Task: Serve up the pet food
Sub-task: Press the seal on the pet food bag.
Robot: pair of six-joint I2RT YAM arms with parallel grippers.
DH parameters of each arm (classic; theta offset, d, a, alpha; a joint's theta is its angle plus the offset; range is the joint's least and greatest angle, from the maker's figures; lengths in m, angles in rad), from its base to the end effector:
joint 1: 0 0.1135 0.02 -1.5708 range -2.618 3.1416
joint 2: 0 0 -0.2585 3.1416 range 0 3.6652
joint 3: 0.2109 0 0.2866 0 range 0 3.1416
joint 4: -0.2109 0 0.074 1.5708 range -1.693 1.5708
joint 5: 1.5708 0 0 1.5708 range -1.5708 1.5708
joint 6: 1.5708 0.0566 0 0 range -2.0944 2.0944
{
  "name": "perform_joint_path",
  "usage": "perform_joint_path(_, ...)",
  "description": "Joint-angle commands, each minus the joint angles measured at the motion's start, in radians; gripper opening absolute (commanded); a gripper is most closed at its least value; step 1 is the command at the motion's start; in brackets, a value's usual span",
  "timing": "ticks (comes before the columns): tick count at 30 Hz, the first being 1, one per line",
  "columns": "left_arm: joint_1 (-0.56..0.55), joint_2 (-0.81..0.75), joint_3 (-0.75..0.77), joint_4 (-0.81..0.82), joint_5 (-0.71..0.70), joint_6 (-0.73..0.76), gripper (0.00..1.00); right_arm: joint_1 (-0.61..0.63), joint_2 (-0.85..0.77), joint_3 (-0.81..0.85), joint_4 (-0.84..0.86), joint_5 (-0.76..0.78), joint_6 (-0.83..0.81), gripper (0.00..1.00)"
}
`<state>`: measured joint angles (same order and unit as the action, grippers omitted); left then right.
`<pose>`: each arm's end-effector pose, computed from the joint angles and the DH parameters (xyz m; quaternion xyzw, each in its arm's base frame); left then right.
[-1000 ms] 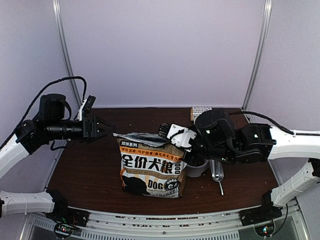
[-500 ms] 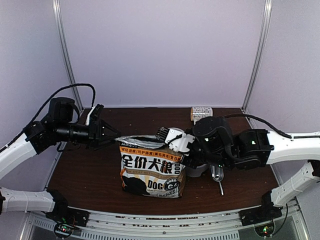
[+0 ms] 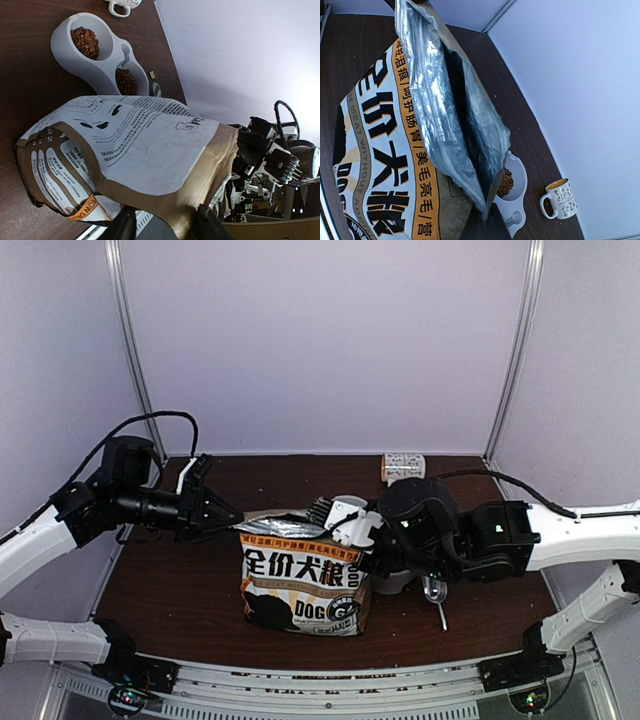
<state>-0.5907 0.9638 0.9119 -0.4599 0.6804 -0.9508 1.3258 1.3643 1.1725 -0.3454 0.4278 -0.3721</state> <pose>0.1948 -0.1735 0.3134 0.0201 0.8306 -0.5383 0.1410 0.1104 0.3449 0.3078 -0.5684 0.6401 0.0576 0.5137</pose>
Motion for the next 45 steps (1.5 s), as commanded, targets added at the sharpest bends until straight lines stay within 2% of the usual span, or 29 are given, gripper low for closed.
perform_joint_path(1, 0.002, 0.011, 0.023, 0.062, 0.033, 0.020, 0.39, 0.013, 0.036, -0.007, -0.063, -0.023, 0.004, 0.00)
perform_joint_path(3, 0.001, 0.013, 0.014, 0.084, 0.032, 0.014, 0.32, 0.015, 0.030, -0.008, -0.069, -0.026, 0.004, 0.00)
perform_joint_path(6, 0.001, 0.014, -0.003, 0.116, 0.031, 0.012, 0.17, 0.015, 0.012, -0.014, -0.080, -0.042, 0.011, 0.00)
perform_joint_path(8, 0.002, 0.006, -0.016, 0.129, 0.023, 0.014, 0.07, 0.016, -0.011, -0.022, -0.091, -0.068, 0.018, 0.08)
perform_joint_path(10, 0.002, -0.003, -0.026, 0.135, 0.012, 0.024, 0.00, 0.015, -0.042, -0.034, -0.098, -0.100, 0.027, 0.22)
perform_joint_path(13, 0.003, -0.017, -0.042, 0.147, -0.004, 0.038, 0.00, 0.012, -0.096, -0.044, -0.098, -0.158, 0.049, 0.44)
perform_joint_path(16, 0.004, -0.022, -0.046, 0.157, -0.004, 0.059, 0.00, 0.006, -0.133, -0.032, -0.093, -0.206, 0.071, 0.59)
perform_joint_path(19, 0.005, -0.033, -0.040, 0.156, -0.005, 0.119, 0.00, -0.029, -0.149, 0.005, -0.081, -0.255, 0.120, 0.68)
perform_joint_path(22, 0.005, -0.053, -0.040, 0.153, -0.019, 0.209, 0.00, -0.110, -0.132, 0.088, -0.110, -0.398, 0.223, 0.72)
perform_joint_path(25, 0.005, -0.070, -0.056, 0.183, -0.019, 0.293, 0.00, -0.164, -0.079, 0.176, -0.140, -0.548, 0.320, 0.73)
perform_joint_path(31, 0.004, -0.097, -0.099, 0.265, 0.005, 0.398, 0.00, -0.219, 0.070, 0.337, -0.134, -0.717, 0.493, 0.73)
perform_joint_path(42, 0.002, -0.136, -0.120, 0.275, 0.033, 0.538, 0.00, -0.225, 0.377, 0.654, -0.318, -0.783, 0.429, 0.56)
perform_joint_path(45, 0.003, -0.145, -0.120, 0.274, 0.040, 0.572, 0.00, -0.225, 0.430, 0.709, -0.394, -0.783, 0.404, 0.44)
